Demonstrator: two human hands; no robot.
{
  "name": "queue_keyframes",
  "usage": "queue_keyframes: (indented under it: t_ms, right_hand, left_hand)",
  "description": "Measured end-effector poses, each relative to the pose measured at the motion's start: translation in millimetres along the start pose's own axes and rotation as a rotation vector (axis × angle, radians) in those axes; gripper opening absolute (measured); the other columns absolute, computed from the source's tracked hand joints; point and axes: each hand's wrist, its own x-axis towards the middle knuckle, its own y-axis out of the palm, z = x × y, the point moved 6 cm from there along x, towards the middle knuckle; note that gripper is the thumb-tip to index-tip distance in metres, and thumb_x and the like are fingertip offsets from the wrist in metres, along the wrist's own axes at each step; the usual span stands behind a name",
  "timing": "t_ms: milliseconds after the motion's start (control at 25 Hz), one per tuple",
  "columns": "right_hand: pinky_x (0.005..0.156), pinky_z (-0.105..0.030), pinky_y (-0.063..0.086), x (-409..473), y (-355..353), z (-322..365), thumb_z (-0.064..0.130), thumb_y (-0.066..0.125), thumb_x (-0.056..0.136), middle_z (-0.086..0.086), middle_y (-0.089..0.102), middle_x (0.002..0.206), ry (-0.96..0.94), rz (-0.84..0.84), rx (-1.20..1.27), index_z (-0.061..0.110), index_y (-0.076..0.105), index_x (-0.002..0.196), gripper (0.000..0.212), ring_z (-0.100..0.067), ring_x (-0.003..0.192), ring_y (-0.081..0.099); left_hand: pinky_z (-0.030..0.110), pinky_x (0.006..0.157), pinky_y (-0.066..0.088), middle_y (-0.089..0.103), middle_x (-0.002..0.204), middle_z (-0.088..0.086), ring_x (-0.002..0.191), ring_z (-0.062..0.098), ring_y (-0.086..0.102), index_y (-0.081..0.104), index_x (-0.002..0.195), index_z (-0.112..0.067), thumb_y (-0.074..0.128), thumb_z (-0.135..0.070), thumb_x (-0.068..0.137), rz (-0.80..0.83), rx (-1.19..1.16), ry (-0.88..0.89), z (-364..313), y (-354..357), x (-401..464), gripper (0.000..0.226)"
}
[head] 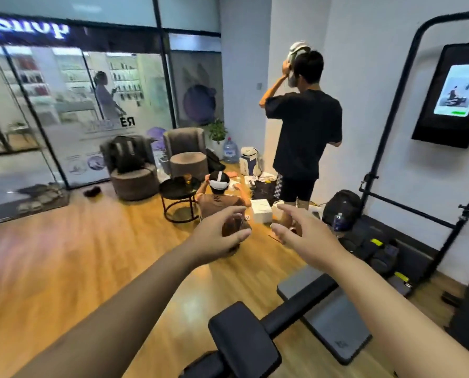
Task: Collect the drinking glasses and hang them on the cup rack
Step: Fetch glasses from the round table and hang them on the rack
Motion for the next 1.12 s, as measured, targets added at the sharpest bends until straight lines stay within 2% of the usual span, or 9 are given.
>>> queue_keyframes:
  t_ms: [120, 200, 360, 520, 600, 720, 920, 1120]
  right_hand:
    - [0.106, -0.038, 0.047, 23, 52, 44, 0.062, 0.059, 0.096, 0.004, 0.048, 0.159, -0.077, 0.099, 0.031, 0.039, 0.042, 0.155, 0.065, -0.019, 0.142, 0.047]
    - [0.1, -0.03, 0.043, 39, 86, 80, 0.06, 0.06, 0.097, 0.006, 0.049, 0.157, -0.134, 0.146, 0.05, 0.04, 0.043, 0.154, 0.063, -0.018, 0.14, 0.048]
    - [0.108, -0.033, 0.043, 70, 155, 154, 0.055, 0.061, 0.098, 0.005, 0.049, 0.158, -0.23, 0.221, 0.069, 0.037, 0.044, 0.155, 0.062, -0.016, 0.141, 0.047]
    - [0.103, -0.025, 0.039, 113, 223, 227, 0.054, 0.061, 0.099, 0.006, 0.049, 0.158, -0.287, 0.237, 0.074, 0.032, 0.046, 0.155, 0.062, -0.013, 0.142, 0.045]
    - [0.109, -0.03, 0.041, 139, 260, 268, 0.056, 0.06, 0.098, 0.006, 0.048, 0.159, -0.292, 0.247, 0.088, 0.033, 0.045, 0.156, 0.064, -0.013, 0.145, 0.044]
    - [0.116, -0.045, 0.043, 176, 309, 314, 0.061, 0.058, 0.096, 0.005, 0.047, 0.16, -0.286, 0.266, 0.107, 0.037, 0.042, 0.156, 0.066, -0.016, 0.146, 0.043]
    - [0.113, -0.04, 0.046, 232, 377, 374, 0.061, 0.059, 0.097, 0.005, 0.046, 0.161, -0.291, 0.299, 0.11, 0.038, 0.041, 0.157, 0.067, -0.016, 0.146, 0.044]
    - [0.112, -0.041, 0.047, 297, 428, 394, 0.063, 0.058, 0.096, 0.005, 0.044, 0.162, -0.273, 0.287, 0.101, 0.04, 0.04, 0.157, 0.068, -0.018, 0.147, 0.043]
  left_hand:
    - [0.023, 0.098, 0.045, 0.06, 0.144, -0.007, 0.133, 0.011, 0.054, 0.047, 0.15, -0.036, 0.07, -0.046, 0.095, -0.115, 0.034, -0.084, 38, -47, -37, 0.06]
    - [0.024, 0.098, 0.042, 0.059, 0.145, -0.007, 0.134, 0.011, 0.053, 0.046, 0.151, -0.034, 0.069, -0.045, 0.095, -0.187, 0.061, -0.131, 68, -83, -60, 0.061]
    - [0.031, 0.105, 0.044, 0.058, 0.146, -0.007, 0.136, 0.011, 0.051, 0.047, 0.15, -0.035, 0.068, -0.048, 0.095, -0.287, 0.076, -0.21, 133, -153, -96, 0.061]
    - [0.035, 0.108, 0.046, 0.058, 0.144, -0.012, 0.135, 0.007, 0.051, 0.047, 0.149, -0.039, 0.067, -0.051, 0.095, -0.34, 0.071, -0.251, 199, -230, -117, 0.059]
    - [0.034, 0.108, 0.045, 0.058, 0.144, -0.012, 0.135, 0.007, 0.051, 0.046, 0.15, -0.039, 0.067, -0.051, 0.095, -0.355, 0.089, -0.276, 236, -277, -126, 0.06]
    - [0.032, 0.106, 0.045, 0.058, 0.144, -0.012, 0.134, 0.007, 0.051, 0.046, 0.15, -0.038, 0.067, -0.051, 0.095, -0.383, 0.119, -0.291, 281, -342, -133, 0.06]
    - [0.026, 0.102, 0.042, 0.058, 0.143, -0.011, 0.133, 0.008, 0.052, 0.046, 0.149, -0.037, 0.067, -0.05, 0.095, -0.398, 0.126, -0.303, 354, -423, -128, 0.06]
    - [0.026, 0.102, 0.04, 0.057, 0.145, -0.01, 0.134, 0.01, 0.052, 0.044, 0.152, -0.035, 0.067, -0.047, 0.095, -0.413, 0.127, -0.283, 408, -460, -89, 0.062]
